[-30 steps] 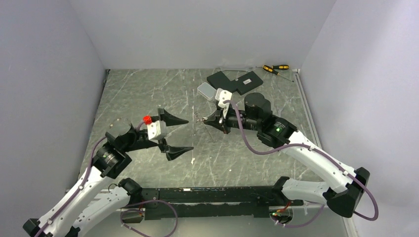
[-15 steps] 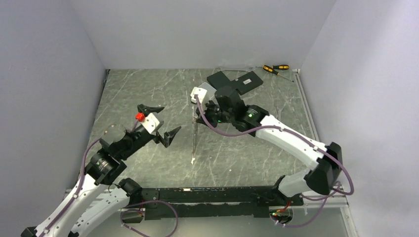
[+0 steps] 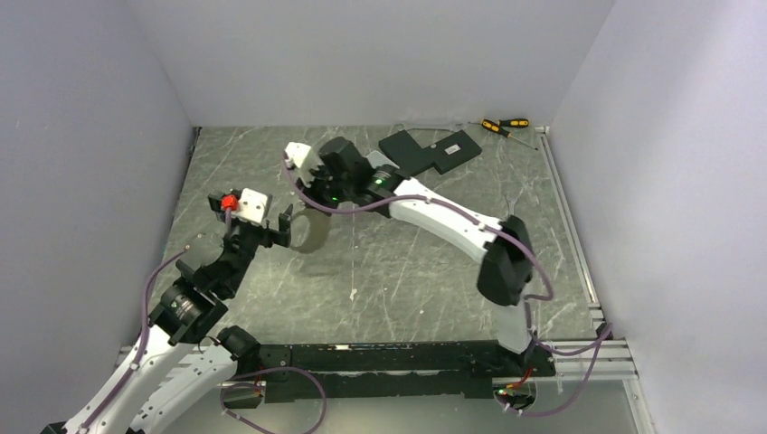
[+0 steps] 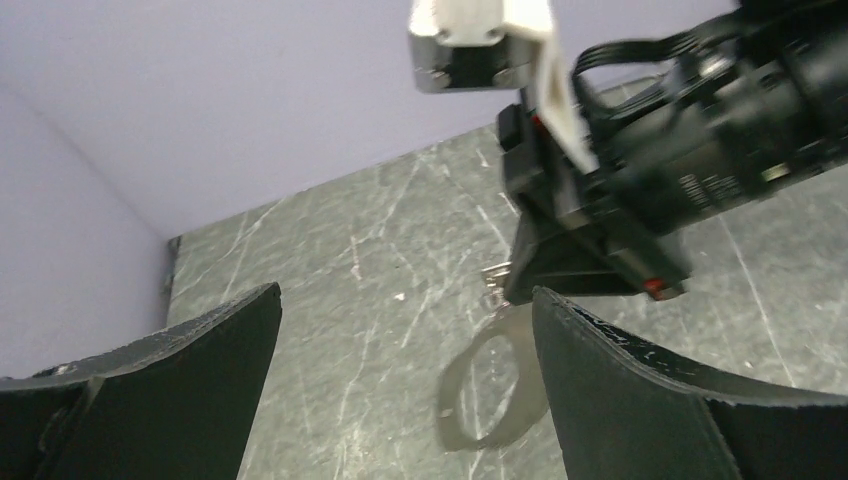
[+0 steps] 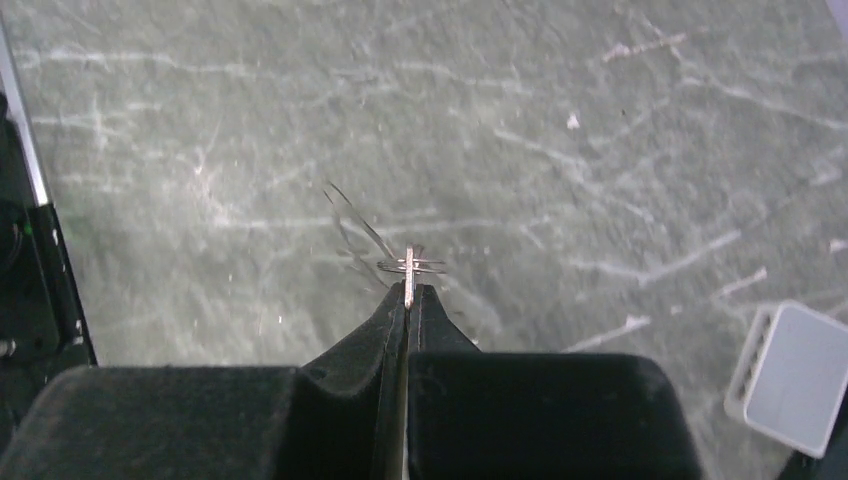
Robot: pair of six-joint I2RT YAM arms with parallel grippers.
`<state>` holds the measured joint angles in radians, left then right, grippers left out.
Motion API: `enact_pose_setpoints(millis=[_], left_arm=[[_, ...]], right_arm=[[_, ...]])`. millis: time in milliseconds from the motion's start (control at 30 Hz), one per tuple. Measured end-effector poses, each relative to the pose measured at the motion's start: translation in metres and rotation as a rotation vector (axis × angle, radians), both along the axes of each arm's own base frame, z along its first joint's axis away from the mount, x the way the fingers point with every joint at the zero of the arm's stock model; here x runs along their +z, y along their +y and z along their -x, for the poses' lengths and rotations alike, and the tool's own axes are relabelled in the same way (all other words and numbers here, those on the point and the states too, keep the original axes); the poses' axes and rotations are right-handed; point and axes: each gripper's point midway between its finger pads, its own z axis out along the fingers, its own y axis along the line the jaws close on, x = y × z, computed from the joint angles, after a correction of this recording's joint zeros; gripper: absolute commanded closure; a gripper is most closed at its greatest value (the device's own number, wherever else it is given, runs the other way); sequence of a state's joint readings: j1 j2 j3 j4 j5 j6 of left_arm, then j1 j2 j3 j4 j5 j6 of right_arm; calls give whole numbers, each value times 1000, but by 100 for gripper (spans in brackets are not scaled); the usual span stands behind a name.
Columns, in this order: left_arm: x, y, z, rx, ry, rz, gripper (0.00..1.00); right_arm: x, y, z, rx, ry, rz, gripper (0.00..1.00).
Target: Put the keys on the keyring
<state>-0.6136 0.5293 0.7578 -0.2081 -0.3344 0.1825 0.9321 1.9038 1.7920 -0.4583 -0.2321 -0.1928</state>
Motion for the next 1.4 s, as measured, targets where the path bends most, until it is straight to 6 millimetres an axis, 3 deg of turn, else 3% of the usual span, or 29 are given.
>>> enact_pose_setpoints(millis=[167,333,400,633,733,867,1033,1267,1400], left_arm=[[12,21,7,86,-39,45,1],[24,37,16,134,-84,85,1],[25,39,17,141,-87,89,2],[23,38,15,145,-80,87,2],[19,36,11,148,-63,77,2],[14,34,7,149,-46,65,2],[13,34,6,152,-40,61,2],[12,35,5,156,-37,59,2],[10,34,3,157,-31,59,2]], right_arm=[[-1,45,-13,26,-18,-23,100],[-14,48,-2,69,-28,-16,100],[-36,35,10,91,-5,12,100],[-152,-33,60,105,194,225,100],[-182,-57,79,98,284,301,100],[-188,-72,91,98,352,355,100],[-185,-74,92,99,408,403,100],[-203,-94,109,65,531,507,100],[-206,-100,118,40,593,526,88]])
